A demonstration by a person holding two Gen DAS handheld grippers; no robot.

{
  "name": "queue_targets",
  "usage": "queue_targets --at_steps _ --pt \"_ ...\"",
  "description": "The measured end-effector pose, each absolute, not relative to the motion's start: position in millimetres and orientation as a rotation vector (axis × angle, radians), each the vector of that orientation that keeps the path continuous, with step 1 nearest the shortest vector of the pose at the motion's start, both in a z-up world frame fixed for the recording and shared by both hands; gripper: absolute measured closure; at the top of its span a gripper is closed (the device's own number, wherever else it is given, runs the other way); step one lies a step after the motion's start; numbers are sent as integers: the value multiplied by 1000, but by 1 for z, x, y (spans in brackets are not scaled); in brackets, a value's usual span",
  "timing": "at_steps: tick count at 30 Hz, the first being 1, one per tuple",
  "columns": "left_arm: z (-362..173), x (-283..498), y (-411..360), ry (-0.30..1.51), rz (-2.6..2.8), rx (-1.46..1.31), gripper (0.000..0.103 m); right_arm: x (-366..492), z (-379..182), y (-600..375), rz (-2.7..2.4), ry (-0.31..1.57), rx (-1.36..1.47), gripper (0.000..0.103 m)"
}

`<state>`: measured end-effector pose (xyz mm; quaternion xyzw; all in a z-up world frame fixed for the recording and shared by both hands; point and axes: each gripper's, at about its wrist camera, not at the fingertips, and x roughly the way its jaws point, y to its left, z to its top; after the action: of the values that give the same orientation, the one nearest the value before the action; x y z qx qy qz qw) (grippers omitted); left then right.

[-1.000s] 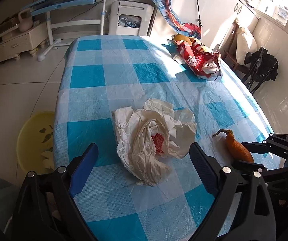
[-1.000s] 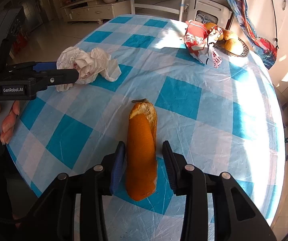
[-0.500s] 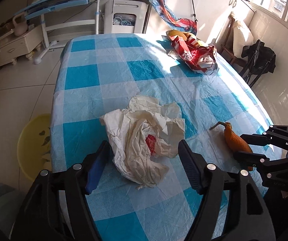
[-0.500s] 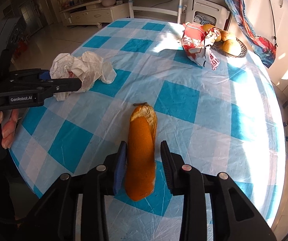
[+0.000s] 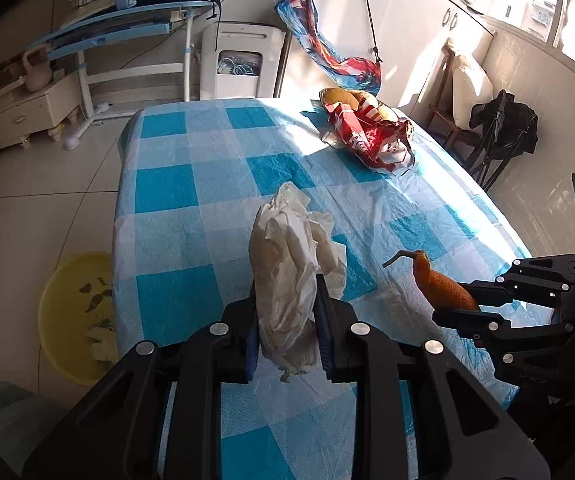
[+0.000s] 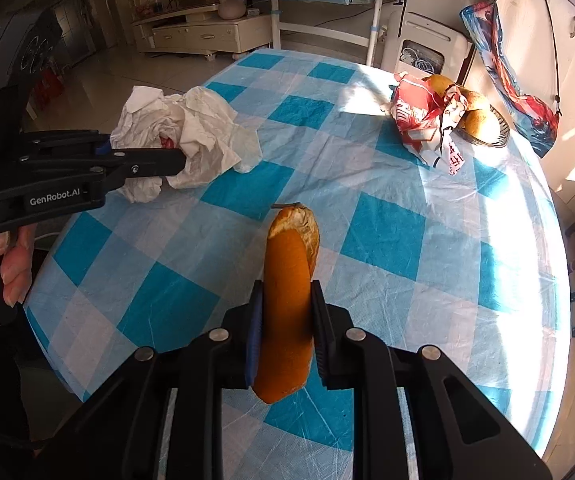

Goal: Collect trash
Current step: 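Lift the white bag with the left tool while the right tool lifts the peel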

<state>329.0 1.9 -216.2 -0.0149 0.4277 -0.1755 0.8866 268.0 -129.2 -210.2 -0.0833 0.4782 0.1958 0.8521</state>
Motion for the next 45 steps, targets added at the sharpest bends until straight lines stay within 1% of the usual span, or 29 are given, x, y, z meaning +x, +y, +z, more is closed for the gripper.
queue_targets --at_steps 9,13,23,40,45 --pt "-193 329 29 787 -273 -54 80 293 -211 -113 425 947 -31 80" --pt "-185 332 41 759 -240 -76 80 298 -200 -94 458 899 -45 80" --pt "-169 340 71 706 -159 -139 80 311 -187 -67 495 853 -29 80" --pt "-163 347 114 674 -42 -203 80 316 -191 -72 463 866 -28 80" --pt "-173 348 121 689 -7 -210 80 312 -187 -73 464 856 -16 80"
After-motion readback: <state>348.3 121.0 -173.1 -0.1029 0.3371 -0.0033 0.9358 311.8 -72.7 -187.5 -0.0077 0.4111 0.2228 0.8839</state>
